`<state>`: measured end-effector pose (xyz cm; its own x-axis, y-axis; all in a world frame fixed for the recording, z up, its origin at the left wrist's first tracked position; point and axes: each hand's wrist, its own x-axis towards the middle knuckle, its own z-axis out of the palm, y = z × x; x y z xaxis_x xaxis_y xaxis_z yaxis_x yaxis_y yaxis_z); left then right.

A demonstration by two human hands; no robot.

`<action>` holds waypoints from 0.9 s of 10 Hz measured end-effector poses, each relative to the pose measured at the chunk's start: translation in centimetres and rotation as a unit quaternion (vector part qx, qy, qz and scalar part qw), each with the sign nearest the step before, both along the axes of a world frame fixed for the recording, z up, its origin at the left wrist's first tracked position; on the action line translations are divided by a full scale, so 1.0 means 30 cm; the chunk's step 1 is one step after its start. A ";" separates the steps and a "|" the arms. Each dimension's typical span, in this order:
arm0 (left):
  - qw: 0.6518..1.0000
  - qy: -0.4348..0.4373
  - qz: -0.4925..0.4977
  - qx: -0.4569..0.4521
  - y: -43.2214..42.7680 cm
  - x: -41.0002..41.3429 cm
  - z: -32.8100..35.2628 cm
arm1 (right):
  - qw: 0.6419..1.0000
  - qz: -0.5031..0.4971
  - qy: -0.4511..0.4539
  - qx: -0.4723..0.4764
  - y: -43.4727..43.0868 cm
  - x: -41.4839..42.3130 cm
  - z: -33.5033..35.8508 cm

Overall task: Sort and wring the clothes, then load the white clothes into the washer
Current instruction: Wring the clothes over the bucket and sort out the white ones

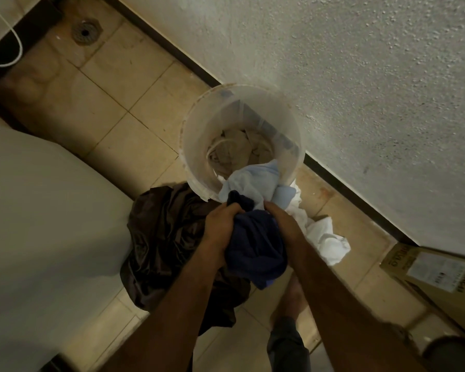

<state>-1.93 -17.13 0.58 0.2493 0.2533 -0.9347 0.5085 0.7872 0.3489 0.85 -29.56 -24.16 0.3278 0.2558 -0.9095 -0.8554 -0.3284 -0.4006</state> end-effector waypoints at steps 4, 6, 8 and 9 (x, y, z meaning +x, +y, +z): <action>0.969 0.036 -0.232 0.083 0.082 -0.087 -0.213 | 0.988 0.101 -0.096 -0.061 0.045 0.090 0.521; 0.956 0.086 -0.211 0.183 0.078 -0.212 -0.221 | 0.981 0.161 0.031 -0.104 0.098 -0.018 0.500; 0.924 0.170 -0.227 0.255 0.154 -0.366 -0.269 | 0.949 0.243 0.164 -0.118 0.224 -0.160 0.467; 0.892 0.212 -0.259 0.303 0.199 -0.443 -0.318 | 0.950 0.235 0.181 -0.093 0.267 -0.249 0.411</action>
